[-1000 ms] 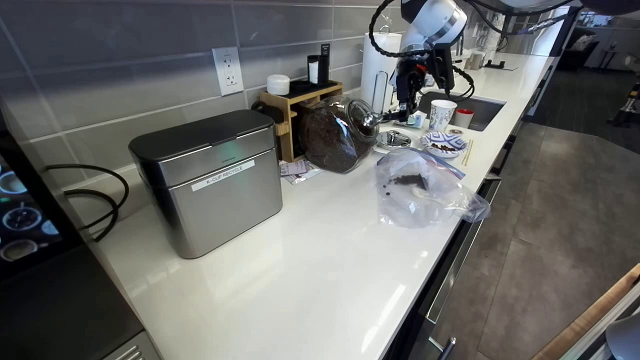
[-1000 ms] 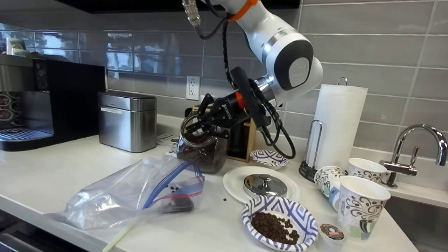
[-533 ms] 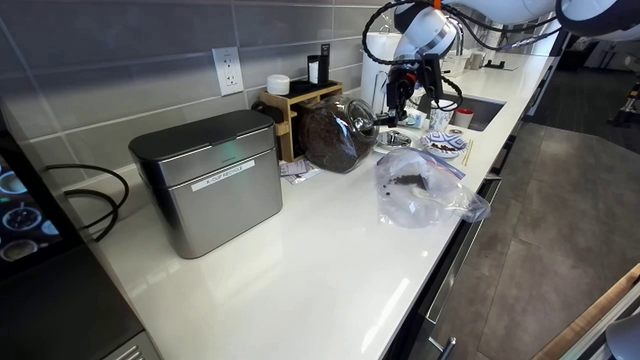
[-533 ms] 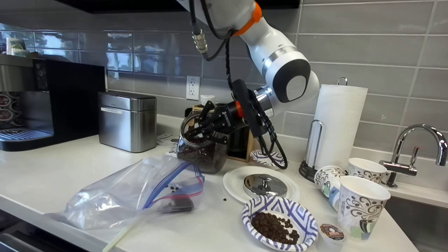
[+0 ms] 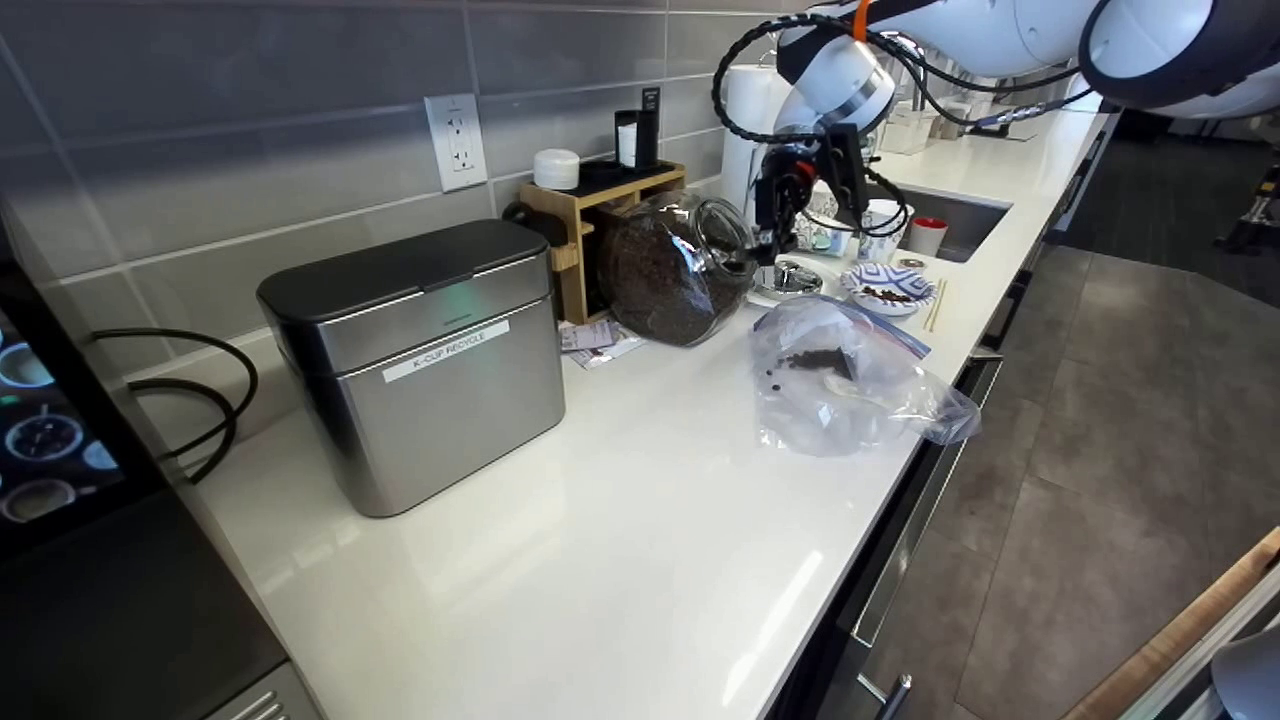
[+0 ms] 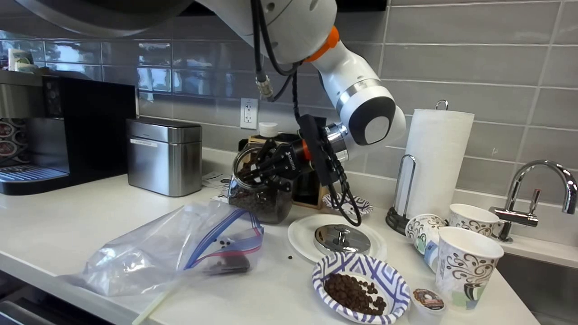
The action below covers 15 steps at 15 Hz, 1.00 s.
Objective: Use the silver spoon to get some coffee beans from the container and place them in the plastic bag.
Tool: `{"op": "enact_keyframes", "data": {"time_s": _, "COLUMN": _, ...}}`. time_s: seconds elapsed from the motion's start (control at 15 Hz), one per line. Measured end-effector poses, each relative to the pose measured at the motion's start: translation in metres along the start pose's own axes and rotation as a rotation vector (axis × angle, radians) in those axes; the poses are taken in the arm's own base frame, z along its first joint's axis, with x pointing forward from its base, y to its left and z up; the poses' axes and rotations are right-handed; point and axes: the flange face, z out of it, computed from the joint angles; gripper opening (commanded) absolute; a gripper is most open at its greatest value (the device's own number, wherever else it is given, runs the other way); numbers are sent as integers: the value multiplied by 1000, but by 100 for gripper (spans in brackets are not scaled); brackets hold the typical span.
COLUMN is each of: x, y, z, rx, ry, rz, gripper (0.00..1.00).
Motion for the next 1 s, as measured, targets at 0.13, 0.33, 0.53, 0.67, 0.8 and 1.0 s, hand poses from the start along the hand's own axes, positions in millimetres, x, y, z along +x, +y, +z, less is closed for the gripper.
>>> {"op": "enact_keyframes", "data": {"time_s": 0.13, "x": 2, "y": 0, "z": 1, "rx": 6, "ry": -1, "rz": 7, "gripper": 8}}
{"op": "enact_keyframes", "data": {"time_s": 0.33, "x": 3, "y": -1, "z": -1, "rx": 4, "ry": 0, "rz": 25, "gripper": 0}}
{"op": "enact_keyframes", "data": {"time_s": 0.53, "x": 3, "y": -3, "z": -3, "rx": 1, "ry": 2, "rz": 46, "gripper": 34}}
{"op": "enact_keyframes", "data": {"time_s": 0.67, "x": 2, "y": -5, "z": -4, "rx": 0, "ry": 1, "rz": 49, "gripper": 48}}
{"op": "enact_keyframes", "data": {"time_s": 0.8, "x": 0, "y": -8, "z": -4, "rx": 6, "ry": -16, "rz": 47, "gripper": 64}}
{"op": "enact_keyframes", "data": {"time_s": 1.0, "x": -6, "y": -14, "z": -4, "rx": 16, "ry": -51, "rz": 52, "gripper": 86}}
